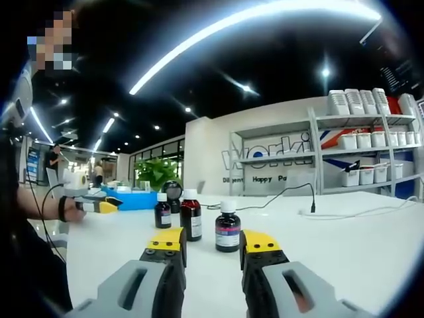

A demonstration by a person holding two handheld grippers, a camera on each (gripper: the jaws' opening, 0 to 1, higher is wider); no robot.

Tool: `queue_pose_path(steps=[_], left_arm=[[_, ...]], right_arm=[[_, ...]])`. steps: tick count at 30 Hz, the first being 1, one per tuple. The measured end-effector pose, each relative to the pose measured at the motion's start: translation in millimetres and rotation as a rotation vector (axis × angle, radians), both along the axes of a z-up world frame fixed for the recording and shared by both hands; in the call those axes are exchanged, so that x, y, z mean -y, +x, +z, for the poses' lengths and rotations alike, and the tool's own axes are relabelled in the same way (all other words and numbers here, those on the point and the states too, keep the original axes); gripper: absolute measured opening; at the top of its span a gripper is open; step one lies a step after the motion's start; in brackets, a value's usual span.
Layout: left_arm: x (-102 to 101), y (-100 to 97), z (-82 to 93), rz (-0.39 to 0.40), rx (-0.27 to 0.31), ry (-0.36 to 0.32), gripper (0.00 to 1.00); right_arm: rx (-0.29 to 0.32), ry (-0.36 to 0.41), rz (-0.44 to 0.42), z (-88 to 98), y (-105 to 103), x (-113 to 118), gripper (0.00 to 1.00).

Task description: Rotate the medicine bottle to make it face forward pick up the medicine bottle inspect the drug traceability code place the medicine on the table

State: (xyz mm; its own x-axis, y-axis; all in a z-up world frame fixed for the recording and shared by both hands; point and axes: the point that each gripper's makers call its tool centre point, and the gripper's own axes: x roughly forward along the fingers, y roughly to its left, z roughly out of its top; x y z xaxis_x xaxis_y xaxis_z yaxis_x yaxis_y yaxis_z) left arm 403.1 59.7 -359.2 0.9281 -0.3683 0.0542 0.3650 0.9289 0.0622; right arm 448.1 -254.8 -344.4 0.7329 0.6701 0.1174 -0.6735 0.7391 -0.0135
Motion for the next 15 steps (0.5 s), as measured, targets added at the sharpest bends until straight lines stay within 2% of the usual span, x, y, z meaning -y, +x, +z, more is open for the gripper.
queue_pose_path(steps=[8,15], left_arm=[[0.1,-0.1,-0.3,0.000,-0.001,0.001,0.26],[0.4,0.1,-0.8,0.000,-0.002,0.005,0.26]], right_arm=[[-0.004,0.001,-0.002,0.2,-0.9,-1.0,0.27],[-0.010,0.031,0.000,2.7,0.0,2.6,0.26]])
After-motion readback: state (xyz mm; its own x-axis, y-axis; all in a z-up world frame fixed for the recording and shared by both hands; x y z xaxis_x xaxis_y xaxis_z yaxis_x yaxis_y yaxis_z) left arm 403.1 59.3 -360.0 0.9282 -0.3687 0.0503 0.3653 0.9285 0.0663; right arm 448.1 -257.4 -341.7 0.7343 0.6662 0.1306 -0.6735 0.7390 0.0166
